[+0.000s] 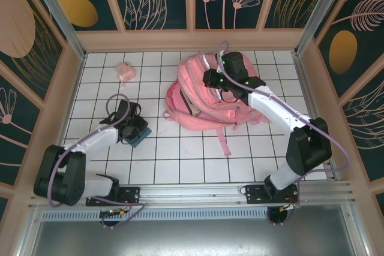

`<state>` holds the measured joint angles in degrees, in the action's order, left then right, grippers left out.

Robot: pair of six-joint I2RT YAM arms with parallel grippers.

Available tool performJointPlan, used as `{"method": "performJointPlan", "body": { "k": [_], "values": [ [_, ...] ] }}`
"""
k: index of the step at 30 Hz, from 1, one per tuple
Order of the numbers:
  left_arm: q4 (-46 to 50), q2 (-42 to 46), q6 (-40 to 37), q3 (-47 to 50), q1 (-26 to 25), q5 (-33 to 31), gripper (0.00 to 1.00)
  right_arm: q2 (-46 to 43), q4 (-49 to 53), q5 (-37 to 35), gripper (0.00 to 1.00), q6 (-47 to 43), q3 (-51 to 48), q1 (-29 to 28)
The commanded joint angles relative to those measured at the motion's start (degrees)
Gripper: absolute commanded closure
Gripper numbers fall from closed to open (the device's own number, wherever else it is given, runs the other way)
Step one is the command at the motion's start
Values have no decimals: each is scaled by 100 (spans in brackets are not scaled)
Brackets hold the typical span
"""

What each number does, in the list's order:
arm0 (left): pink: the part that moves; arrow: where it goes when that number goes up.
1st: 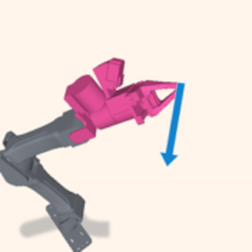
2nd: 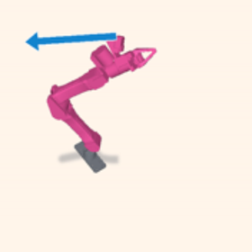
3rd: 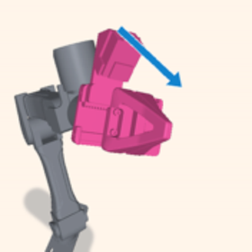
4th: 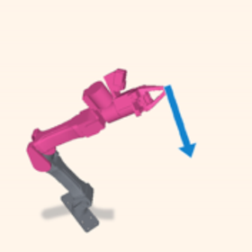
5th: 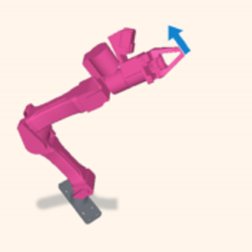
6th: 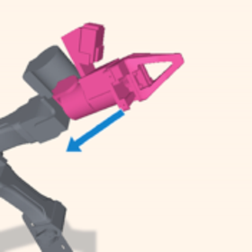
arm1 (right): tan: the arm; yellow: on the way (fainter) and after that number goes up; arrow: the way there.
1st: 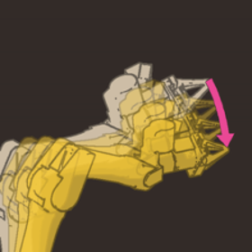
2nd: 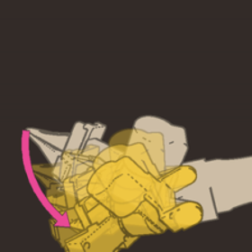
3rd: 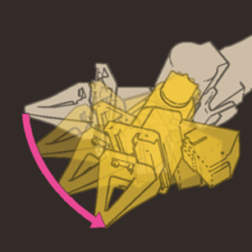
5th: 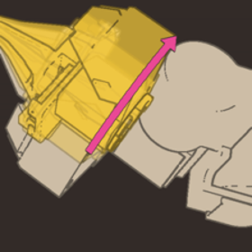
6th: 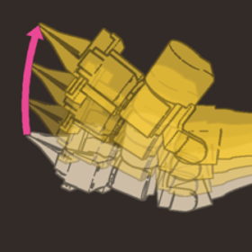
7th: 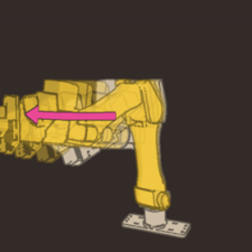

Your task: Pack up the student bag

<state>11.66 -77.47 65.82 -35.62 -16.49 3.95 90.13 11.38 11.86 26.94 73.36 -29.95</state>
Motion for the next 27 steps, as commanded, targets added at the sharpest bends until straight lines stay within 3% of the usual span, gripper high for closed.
{"method": "performJointPlan", "body": {
  "k": [1,8,15,19,24,27],
  "values": [
    [-475,-312,-330,-495,20,291,69,-373,-106,89,100,-13,45,-107],
    [753,-248,-1549,-1252,16,-237,60,-392,-83,19,100,-1,25,-107],
    [1447,-127,-2669,-1010,335,-913,54,-347,-113,70,100,-22,27,-107],
    [1283,-299,-2948,-753,582,-772,37,-320,-70,106,100,-56,90,-107],
    [1198,-663,-2948,-642,700,-621,35,-433,-60,76,100,-84,-2,-107],
    [1074,-737,-2802,-523,704,-16,33,-543,-81,41,100,-75,-117,-105]
  ]
}}
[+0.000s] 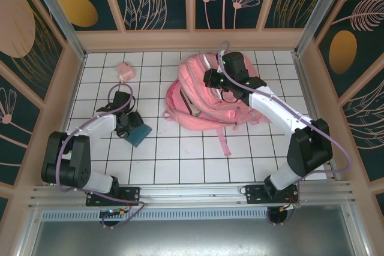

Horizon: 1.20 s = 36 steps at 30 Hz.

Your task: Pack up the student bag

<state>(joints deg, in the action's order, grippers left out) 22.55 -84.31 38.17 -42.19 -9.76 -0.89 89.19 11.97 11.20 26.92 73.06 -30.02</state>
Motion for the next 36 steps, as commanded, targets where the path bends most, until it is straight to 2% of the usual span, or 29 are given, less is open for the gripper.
{"method": "performJointPlan", "body": {
  "k": [1,4,6,8,14,18,22,24,30,36],
  "values": [
    [-136,18,94,247,27,781,33,-488,-141,85,100,-81,-115,-100],
    [-620,330,627,641,27,1775,32,-568,-140,32,100,-90,-179,-96],
    [-871,574,971,840,18,2109,31,-589,-164,44,100,-90,-211,-100],
    [-883,803,1115,923,-7,2136,29,-587,-206,116,100,-56,-246,-101],
    [-508,1079,922,932,-299,1685,24,-535,-341,236,100,9,-310,-100],
    [-382,934,722,800,-768,1295,21,-520,-345,260,100,24,-310,-100],
    [-92,708,604,648,-1007,810,24,-516,-311,247,100,25,-299,-100],
    [201,654,595,516,-1107,348,24,-525,-300,251,100,24,-297,-100],
    [891,895,695,-73,-1487,-462,25,-519,-281,233,100,33,-286,-100],
    [1445,475,910,-734,-2174,-1025,35,-497,-302,238,100,59,-310,-100]
  ]
}}
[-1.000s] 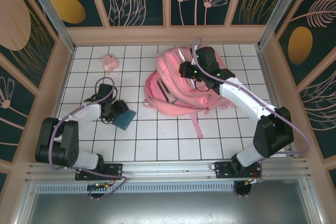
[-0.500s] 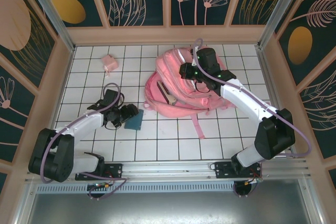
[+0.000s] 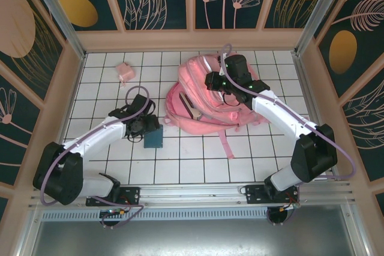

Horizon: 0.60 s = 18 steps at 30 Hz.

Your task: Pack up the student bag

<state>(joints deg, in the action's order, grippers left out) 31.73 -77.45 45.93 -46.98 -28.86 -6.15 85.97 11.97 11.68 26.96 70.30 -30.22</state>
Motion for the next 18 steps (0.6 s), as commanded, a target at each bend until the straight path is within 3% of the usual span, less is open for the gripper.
{"method": "performJointPlan", "body": {
  "k": [1,6,8,14,18],
  "values": [
    [564,-337,178,-343,-405,-563,38,-169,-299,192,100,48,-33,-81],
    [830,-989,307,-659,-975,-870,51,-179,-238,142,100,11,-15,-81],
    [911,-1252,314,-748,-1099,-952,53,-187,-245,133,100,11,-18,-81],
    [892,-1919,156,-838,-1311,-1057,50,-178,-247,151,100,2,-51,-65],
    [874,-2208,77,-839,-1392,-1078,39,-195,-226,150,100,0,-79,-46]
  ]
}}
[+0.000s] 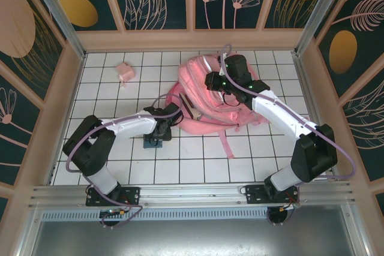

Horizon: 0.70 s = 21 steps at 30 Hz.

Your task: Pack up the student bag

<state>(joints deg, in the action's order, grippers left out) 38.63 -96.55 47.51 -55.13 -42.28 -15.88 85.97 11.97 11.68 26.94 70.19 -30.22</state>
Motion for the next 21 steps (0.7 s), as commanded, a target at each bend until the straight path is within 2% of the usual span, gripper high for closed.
{"method": "performJointPlan", "body": {
  "k": [1,4,5,9,11,15,21],
  "values": [
    [179,-371,-99,-25,-53,-103,38,-195,-223,150,100,4,-72,-37],
    [173,-547,-136,-25,-118,-123,40,-195,-239,150,100,13,-85,-19],
    [174,-602,-136,-26,-131,-142,45,-199,-239,150,100,9,-74,-20],
    [240,-566,-154,-25,-149,-224,80,-188,-234,176,100,31,-40,-19],
    [363,-420,-137,-26,-149,-317,91,-182,-209,159,100,22,-24,-17],
    [741,-20,-137,-398,-149,-537,98,-193,-139,133,100,-13,28,11],
    [903,583,-155,-1201,-149,-427,99,-521,-408,309,100,82,-179,336]
  ]
}}
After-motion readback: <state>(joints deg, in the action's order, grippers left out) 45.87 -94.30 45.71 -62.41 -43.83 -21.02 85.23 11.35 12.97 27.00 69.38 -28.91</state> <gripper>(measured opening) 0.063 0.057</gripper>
